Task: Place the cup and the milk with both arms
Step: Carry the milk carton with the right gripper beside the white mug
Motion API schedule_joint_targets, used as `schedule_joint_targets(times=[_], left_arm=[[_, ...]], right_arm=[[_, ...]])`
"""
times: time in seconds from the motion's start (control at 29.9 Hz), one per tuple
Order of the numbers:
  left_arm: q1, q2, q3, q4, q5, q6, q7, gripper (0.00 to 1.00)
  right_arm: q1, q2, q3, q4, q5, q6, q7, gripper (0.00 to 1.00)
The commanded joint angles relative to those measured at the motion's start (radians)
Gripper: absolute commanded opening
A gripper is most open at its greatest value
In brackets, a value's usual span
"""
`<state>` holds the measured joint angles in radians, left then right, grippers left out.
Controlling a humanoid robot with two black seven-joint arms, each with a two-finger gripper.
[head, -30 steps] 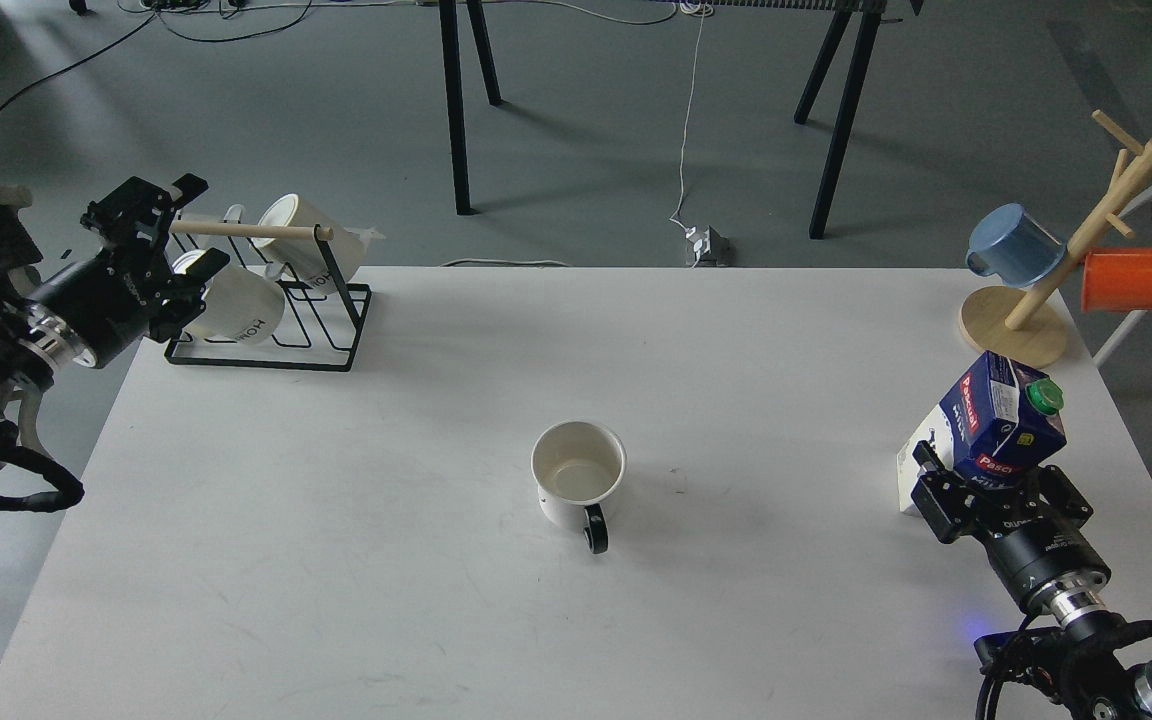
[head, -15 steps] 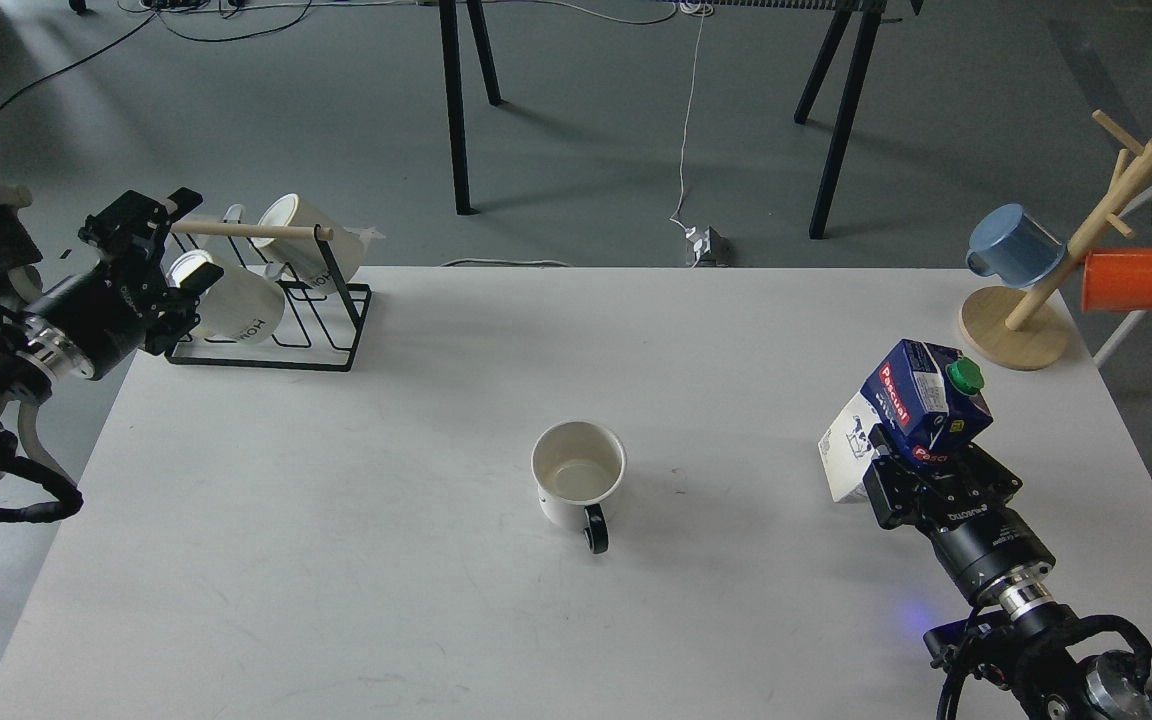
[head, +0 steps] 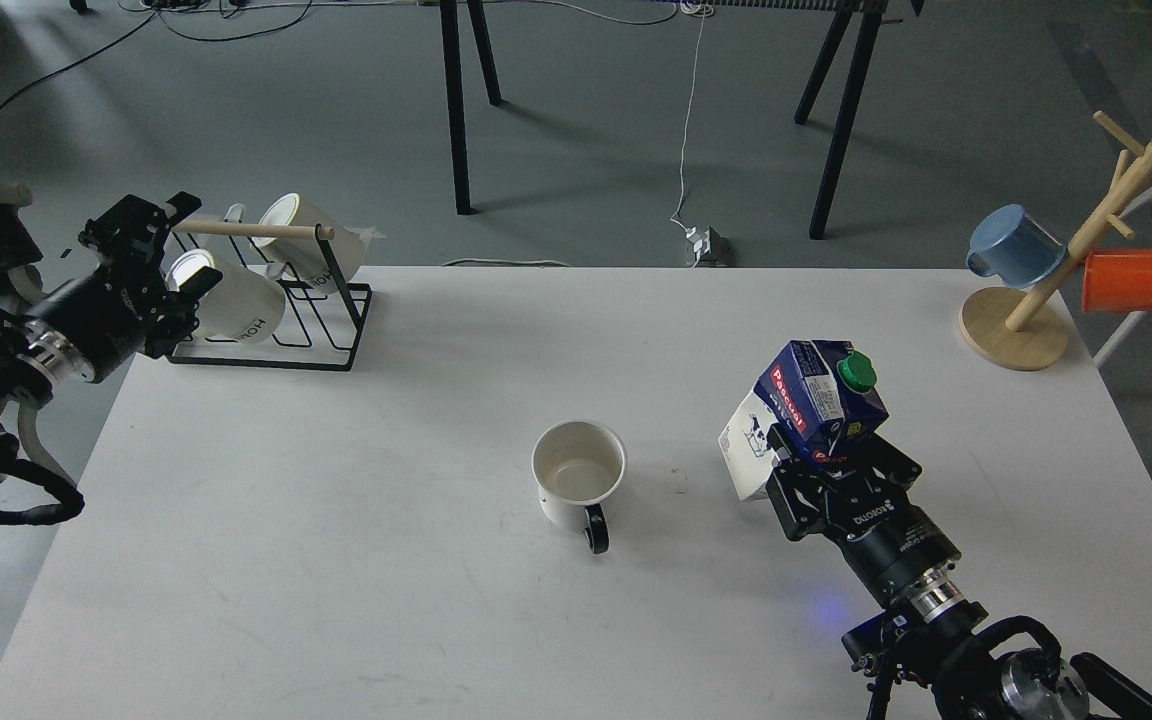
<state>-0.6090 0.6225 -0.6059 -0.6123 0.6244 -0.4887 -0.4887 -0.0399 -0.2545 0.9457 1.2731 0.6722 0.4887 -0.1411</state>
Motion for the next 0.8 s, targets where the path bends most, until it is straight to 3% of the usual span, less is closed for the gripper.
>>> schedule_joint_targets(times=[0.0,0.3,0.77], left_arm=[[0.0,0.0,0.0,0.0,0.0,0.0,0.0,0.97],[0.0,0.002,0.0,0.0,0.001,0.0,0.0,0.97],[0.011,0.0,0.0,0.014,0.0,0.0,0.0,0.97]], right_arm=[[0.026,0.053,-0.004,-0.046,-0.029,0.0,0.0,0.44],[0.12,0.153,-0.084,-0.175,-0.043,0.0,0.0,0.44],[0.118,0.17,-0.108,-0.198,-0.063,0.0,0.001,0.48]])
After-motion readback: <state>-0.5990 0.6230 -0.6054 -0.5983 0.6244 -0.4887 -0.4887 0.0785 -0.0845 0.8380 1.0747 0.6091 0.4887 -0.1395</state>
